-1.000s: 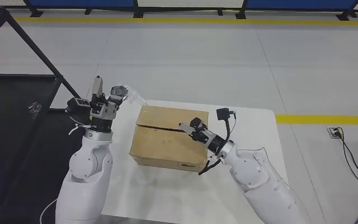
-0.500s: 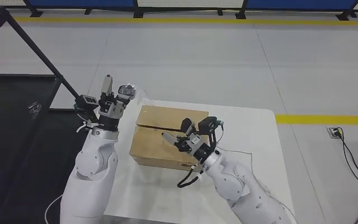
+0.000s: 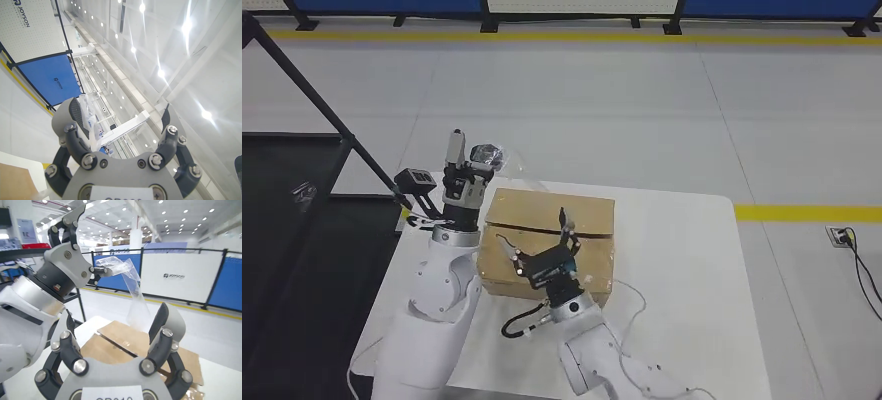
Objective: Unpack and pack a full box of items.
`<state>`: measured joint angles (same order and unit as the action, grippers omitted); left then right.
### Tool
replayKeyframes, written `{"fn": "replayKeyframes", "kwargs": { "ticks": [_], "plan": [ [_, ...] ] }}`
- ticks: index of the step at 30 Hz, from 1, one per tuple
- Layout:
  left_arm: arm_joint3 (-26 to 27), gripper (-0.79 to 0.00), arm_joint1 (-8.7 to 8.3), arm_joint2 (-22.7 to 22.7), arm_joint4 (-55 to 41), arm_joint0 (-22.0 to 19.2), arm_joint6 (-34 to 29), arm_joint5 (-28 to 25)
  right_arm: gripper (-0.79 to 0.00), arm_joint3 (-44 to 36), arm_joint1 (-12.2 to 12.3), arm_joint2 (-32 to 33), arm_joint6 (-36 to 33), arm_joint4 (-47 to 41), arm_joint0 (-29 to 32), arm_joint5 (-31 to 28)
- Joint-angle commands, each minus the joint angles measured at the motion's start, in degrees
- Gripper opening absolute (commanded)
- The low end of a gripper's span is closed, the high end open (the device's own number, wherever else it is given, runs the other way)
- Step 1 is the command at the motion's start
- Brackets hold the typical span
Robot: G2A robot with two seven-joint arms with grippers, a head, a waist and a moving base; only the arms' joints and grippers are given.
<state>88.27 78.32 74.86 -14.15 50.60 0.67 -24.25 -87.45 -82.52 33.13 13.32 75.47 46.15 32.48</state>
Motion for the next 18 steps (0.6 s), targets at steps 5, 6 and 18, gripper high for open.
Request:
{"fn": "replayKeyframes", "kwargs": {
  "ticks": [5, 6, 18],
  "plan": [
    [0.71, 0.000, 0.53, -1.20, -0.46, -0.02, 0.63, 0.50, 0.000, 9.72, -4.36, -3.47, -2.79, 9.07, -4.04, 13.00],
    [0.85, 0.000, 0.58, -1.22, -0.45, 0.02, 0.62, 0.56, 0.000, 11.08, -4.91, -3.45, -3.04, 9.11, -4.54, 13.22],
    [1.20, 0.000, 0.78, 0.39, -0.28, 0.67, -0.57, 1.37, 0.000, 14.35, -6.46, -2.86, -3.93, 8.47, -5.06, 13.20]
  ]
}}
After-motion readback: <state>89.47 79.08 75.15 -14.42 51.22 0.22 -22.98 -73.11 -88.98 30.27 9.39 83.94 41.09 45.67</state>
